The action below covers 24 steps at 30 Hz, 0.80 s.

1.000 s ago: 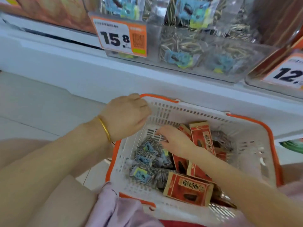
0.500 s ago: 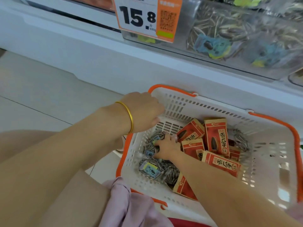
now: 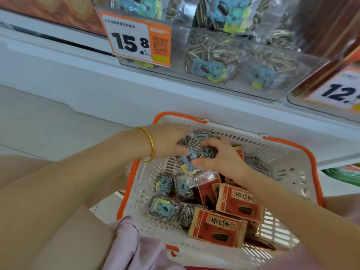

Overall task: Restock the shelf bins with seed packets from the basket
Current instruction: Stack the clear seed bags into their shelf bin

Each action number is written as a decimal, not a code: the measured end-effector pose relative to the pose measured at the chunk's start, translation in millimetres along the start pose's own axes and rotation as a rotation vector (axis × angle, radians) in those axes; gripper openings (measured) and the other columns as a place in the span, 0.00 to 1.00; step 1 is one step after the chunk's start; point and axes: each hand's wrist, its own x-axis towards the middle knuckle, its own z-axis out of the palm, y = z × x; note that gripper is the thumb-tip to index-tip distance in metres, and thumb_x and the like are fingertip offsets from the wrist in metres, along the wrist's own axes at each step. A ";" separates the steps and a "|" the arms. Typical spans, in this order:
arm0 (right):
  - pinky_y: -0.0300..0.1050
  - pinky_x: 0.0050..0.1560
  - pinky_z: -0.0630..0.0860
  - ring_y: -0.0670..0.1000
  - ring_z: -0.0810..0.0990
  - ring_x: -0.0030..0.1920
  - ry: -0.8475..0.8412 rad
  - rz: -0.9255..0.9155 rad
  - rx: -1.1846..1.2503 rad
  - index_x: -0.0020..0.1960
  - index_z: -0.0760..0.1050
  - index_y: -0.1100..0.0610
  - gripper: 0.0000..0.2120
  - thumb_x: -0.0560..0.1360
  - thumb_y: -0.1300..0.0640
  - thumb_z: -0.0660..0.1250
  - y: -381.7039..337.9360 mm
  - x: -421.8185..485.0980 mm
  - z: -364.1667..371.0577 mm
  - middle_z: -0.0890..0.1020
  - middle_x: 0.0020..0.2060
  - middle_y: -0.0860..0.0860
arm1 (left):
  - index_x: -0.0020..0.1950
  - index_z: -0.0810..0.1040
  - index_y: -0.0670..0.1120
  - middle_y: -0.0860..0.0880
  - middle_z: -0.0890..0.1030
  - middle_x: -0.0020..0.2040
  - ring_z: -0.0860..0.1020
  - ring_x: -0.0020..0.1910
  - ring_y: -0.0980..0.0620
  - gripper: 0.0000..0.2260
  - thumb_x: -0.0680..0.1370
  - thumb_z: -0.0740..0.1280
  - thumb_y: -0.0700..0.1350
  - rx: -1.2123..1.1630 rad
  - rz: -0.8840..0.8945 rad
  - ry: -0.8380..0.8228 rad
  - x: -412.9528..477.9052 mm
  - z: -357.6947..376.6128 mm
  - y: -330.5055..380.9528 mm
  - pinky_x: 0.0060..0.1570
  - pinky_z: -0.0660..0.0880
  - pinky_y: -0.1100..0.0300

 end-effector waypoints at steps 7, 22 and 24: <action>0.29 0.45 0.69 0.31 0.73 0.47 0.033 -0.144 0.160 0.48 0.76 0.45 0.07 0.76 0.57 0.67 0.5 -48.1 -61.5 0.75 0.50 0.40 | 0.68 0.67 0.49 0.46 0.73 0.61 0.79 0.52 0.48 0.23 0.74 0.69 0.47 -0.508 0.078 -0.060 16.8 -16.2 17.3 0.48 0.80 0.53; 0.41 0.48 0.79 0.43 0.79 0.49 0.191 -0.178 0.459 0.62 0.67 0.45 0.25 0.75 0.71 0.61 7.6 -63.0 -85.4 0.77 0.55 0.49 | 0.54 0.69 0.51 0.53 0.76 0.53 0.78 0.48 0.57 0.12 0.76 0.67 0.39 -0.661 0.079 -0.088 20.9 -30.8 15.3 0.39 0.79 0.64; 0.42 0.52 0.79 0.44 0.80 0.54 0.161 -0.194 0.462 0.64 0.69 0.49 0.23 0.74 0.69 0.61 2.6 -64.5 -84.7 0.78 0.57 0.51 | 0.51 0.69 0.54 0.50 0.76 0.54 0.78 0.48 0.55 0.12 0.76 0.68 0.40 -0.651 0.087 -0.076 19.7 -32.0 15.9 0.39 0.78 0.64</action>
